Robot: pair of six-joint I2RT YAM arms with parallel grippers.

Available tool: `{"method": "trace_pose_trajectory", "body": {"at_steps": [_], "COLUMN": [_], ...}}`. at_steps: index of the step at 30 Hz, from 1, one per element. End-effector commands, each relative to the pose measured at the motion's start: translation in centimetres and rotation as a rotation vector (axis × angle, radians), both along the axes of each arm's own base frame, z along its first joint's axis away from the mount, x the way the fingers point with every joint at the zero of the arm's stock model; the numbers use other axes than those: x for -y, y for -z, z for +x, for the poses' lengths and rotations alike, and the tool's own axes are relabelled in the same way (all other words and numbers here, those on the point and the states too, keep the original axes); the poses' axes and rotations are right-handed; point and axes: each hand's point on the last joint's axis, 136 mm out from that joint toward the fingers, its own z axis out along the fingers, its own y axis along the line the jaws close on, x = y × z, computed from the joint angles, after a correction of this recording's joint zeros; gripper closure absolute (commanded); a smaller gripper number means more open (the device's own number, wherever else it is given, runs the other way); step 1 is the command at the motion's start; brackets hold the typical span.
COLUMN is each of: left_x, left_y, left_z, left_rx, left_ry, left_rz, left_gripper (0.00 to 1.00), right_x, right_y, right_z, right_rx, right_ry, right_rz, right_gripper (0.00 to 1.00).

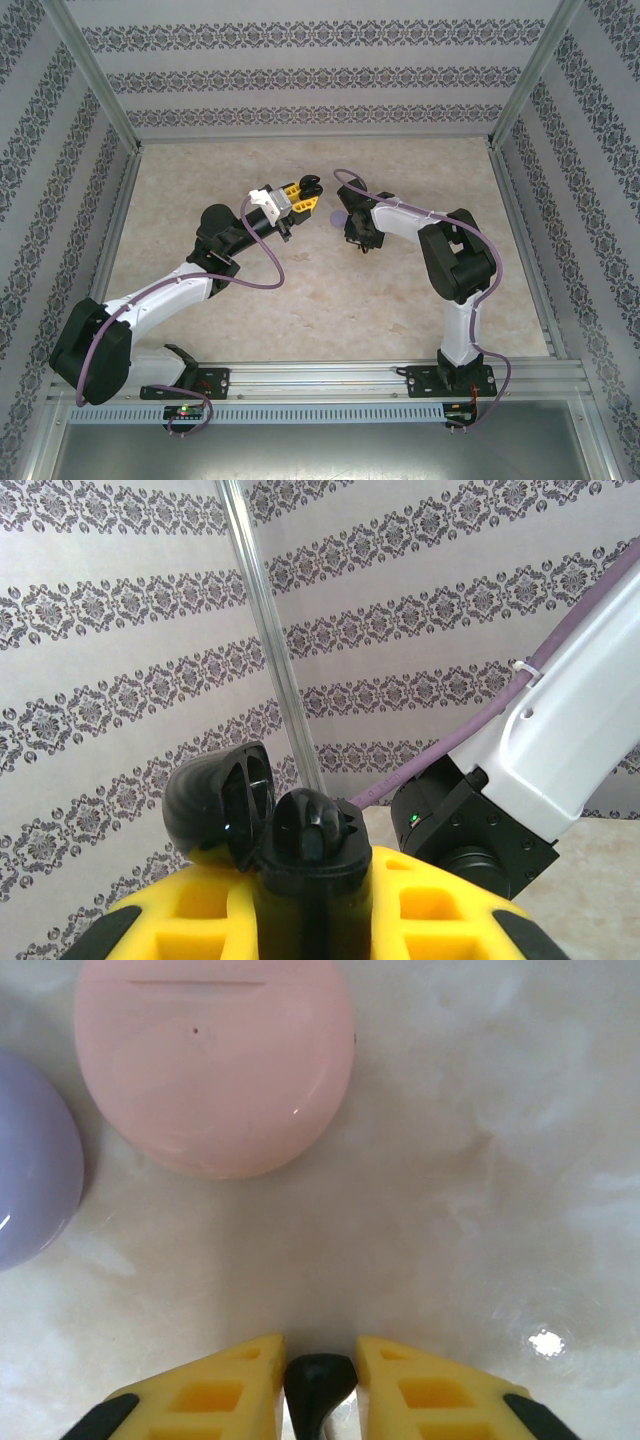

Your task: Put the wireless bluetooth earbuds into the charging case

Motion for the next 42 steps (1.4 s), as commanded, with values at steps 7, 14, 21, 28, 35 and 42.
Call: {"method": "trace_pose_trajectory", "body": {"at_steps": [7,14,21,28,35,42], "left_x": [-0.4,-0.4,-0.2,0.4,1.3,2.4], "left_y": [-2.4,-3.0,-3.8,-4.5,-4.9,-4.5], "left_z": [-0.7,-1.0,-1.4,-2.0,-1.9,-1.7], "left_rx": [0.056,0.056,0.063,0.074,0.079,0.073], "left_ry": [0.027,0.035,0.06,0.108,0.151,0.183], "left_rz": [-0.034,-0.035,-0.042,-0.024,-0.009,0.01], "left_gripper": [1.0,1.0,1.0,1.0,1.0,1.0], "right_x": [0.6,0.5,0.0,-1.0,-2.1,-4.3], "right_y": [-0.2,-5.8,-15.7,-27.9,-36.9,-40.4], "right_z": [1.0,1.4,1.1,-1.2,-4.7,-7.2], "right_rx": [0.066,0.232,0.479,0.772,0.975,1.044], "right_ry": [-0.033,-0.078,-0.136,-0.232,-0.321,-0.385], "right_rz": [-0.003,0.06,0.186,0.369,0.501,0.594], "right_gripper": [0.84,0.84,0.84,0.84,0.82,0.82]}}
